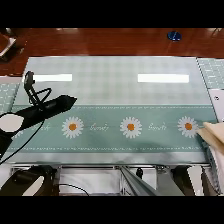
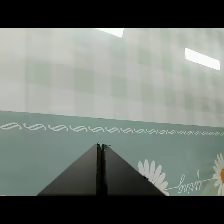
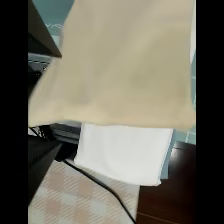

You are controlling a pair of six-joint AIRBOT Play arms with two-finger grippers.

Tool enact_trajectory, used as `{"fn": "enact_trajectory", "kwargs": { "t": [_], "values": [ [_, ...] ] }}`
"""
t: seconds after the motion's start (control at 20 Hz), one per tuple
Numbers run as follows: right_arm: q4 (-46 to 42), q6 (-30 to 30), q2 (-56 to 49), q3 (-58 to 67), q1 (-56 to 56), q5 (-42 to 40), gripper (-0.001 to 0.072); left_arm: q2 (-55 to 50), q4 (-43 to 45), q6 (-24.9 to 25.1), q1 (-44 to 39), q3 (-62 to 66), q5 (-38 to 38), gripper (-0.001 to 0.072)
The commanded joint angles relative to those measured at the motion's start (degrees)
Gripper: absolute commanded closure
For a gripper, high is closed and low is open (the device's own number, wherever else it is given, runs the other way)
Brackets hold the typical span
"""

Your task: Fold the shirts.

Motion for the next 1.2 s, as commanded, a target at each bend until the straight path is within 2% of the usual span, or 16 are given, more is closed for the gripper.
{"fn": "enact_trajectory", "kwargs": {
  "t": [0.0, 0.15, 0.2, 0.3, 0.35, 0.45, 0.5, 0.55, 0.65, 0.7, 0.75, 0.8, 0.9, 0.95, 1.05, 1.15],
  "values": [
    [-3.2, 0.2, -0.7, -1.7, 0.2, -0.4, 0.0083, -1.5, 0.0, 0.0, 0.0, 0.0, 3.5, 0.0676],
    [-1.7, -0.6, -2.6, -0.5, 3.3, -3.2, 0.0105, -1.7, 0.1, 0.0, 0.5, 1.0, 10.2, 0.0676],
    [-0.3, -0.6, -3.8, 1.2, 5.1, -5.1, 0.0197, -1.9, 0.1, 0.3, 1.3, 2.7, 10.8, 0.0676],
    [8.8, -0.1, -7.2, 6.6, 9.9, -9.6, 0.0608, -3.1, 0.1, 3.1, 3.9, 9.0, 9.9, 0.0676],
    [16.7, 0.0, -9.0, 9.1, 13.3, -12.9, 0.0696, -4.0, 0.1, 4.4, 5.1, 13.6, 8.5, 0.0677],
    [32.8, 0.1, -12.2, 12.0, 23.5, -22.8, 0.0697, -7.2, 0.1, 6.0, 5.8, 24.1, 5.5, 0.0677],
    [37.7, -0.5, -13.2, 12.0, 30.6, -29.2, 0.0697, -9.2, 0.1, 6.1, 5.4, 29.5, 2.9, 0.0677],
    [38.9, -2.1, -14.3, 12.0, 38.1, -33.5, 0.0697, -11.4, 0.1, 7.6, 4.5, 34.7, -0.4, 0.0677],
    [32.7, -6.0, -17.0, 11.1, 54.7, -36.7, 0.0696, -14.6, 0.3, 10.5, 1.4, 40.5, -7.1, 0.0677],
    [26.3, -6.1, -18.3, 8.8, 62.9, -36.6, 0.0697, -15.5, 2.1, 10.5, -0.5, 40.5, -9.8, 0.0678],
    [20.2, -5.6, -19.3, 5.4, 69.2, -36.9, 0.0697, -16.2, 6.9, 10.0, -2.5, 39.4, -12.2, 0.0678],
    [13.7, -3.7, -20.2, 0.6, 74.5, -37.7, 0.0697, -16.8, 13.7, 6.1, -4.2, 36.9, -13.7, 0.0678],
    [6.0, 0.1, -22.0, -7.8, 78.7, -39.5, 0.0698, -17.8, 27.1, -3.6, -5.1, 30.0, -14.3, 0.0678],
    [5.7, 1.5, -22.8, -10.1, 78.7, -39.8, 0.0698, -18.2, 30.6, -5.8, -4.2, 28.4, -15.2, 0.0677],
    [5.7, 3.0, -23.9, -10.9, 77.8, -40.2, 0.0698, -18.8, 31.7, -6.2, -1.7, 28.5, -17.7, 0.0677],
    [5.6, 3.3, -23.8, -10.8, 77.4, -41.1, 0.0697, -18.8, 32.0, -4.7, 0.2, 28.5, -17.0, 0.0677]
  ]
}}
